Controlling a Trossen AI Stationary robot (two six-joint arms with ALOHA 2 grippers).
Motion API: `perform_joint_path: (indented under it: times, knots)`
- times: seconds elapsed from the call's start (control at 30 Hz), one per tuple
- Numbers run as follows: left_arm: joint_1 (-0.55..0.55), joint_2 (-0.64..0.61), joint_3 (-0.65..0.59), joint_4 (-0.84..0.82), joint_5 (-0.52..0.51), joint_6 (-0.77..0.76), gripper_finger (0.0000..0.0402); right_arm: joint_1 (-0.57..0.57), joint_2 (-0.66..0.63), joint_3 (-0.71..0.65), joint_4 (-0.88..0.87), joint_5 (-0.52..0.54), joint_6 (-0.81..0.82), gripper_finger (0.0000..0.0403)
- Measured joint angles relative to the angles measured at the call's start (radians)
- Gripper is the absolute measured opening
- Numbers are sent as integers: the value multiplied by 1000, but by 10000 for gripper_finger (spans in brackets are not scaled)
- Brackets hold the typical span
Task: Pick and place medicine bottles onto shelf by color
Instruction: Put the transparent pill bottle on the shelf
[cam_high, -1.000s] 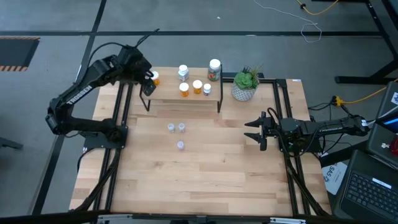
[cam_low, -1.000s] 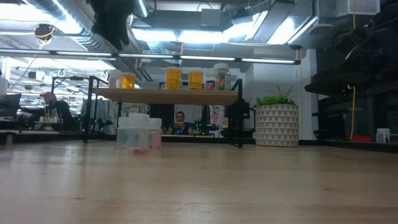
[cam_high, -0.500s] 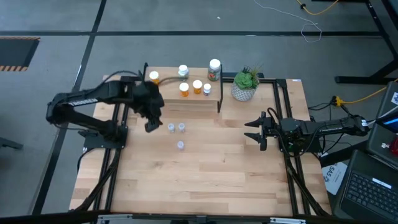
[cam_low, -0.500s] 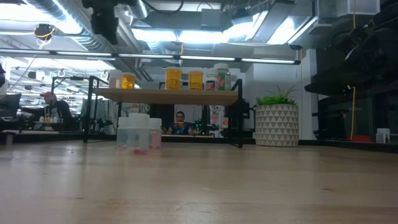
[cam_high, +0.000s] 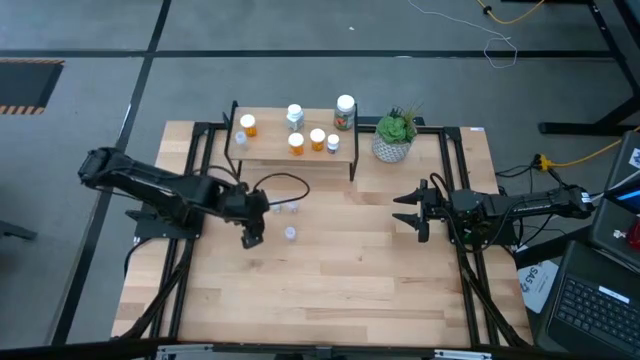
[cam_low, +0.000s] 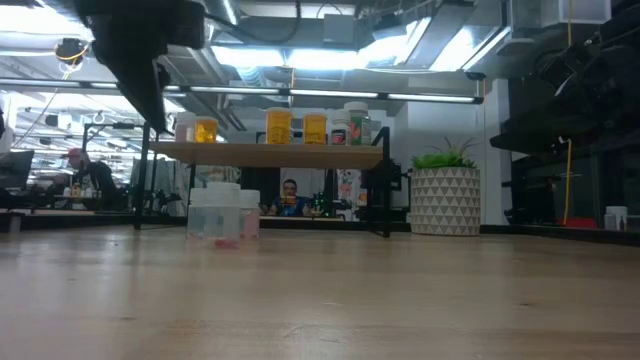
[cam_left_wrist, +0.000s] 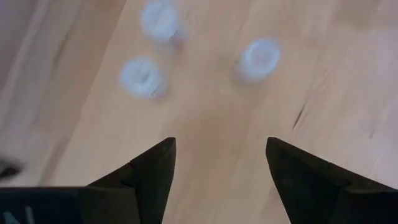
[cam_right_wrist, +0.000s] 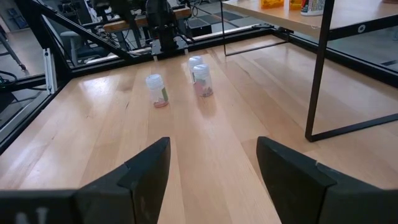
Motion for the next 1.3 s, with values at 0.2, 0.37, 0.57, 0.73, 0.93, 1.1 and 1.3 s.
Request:
perform_joint_path:
  times: [0.2, 0.37, 0.57, 0.73, 0.93, 1.1, 1.3]
  knots:
    - [-12, 45, -35, 128, 1, 36, 245, 0, 0, 0, 0, 0, 0, 241]
    - [-12, 86, -35, 115, 6, 93, 245, 0, 0, 0, 0, 0, 0, 241]
    - [-11, 116, -35, 131, 3, 241, 245, 0, 0, 0, 0, 0, 0, 241]
    - [-11, 147, -35, 159, 0, 260, 245, 0, 0, 0, -1, 0, 0, 241]
    - [10, 190, -35, 173, -64, 250, 245, 0, 0, 0, -2, 0, 0, 241]
    - [26, 204, -35, 202, -68, 275, 245, 0, 0, 0, -2, 0, 0, 241]
    - [8, 202, -35, 354, -12, 365, 245, 0, 0, 0, -3, 0, 0, 241]
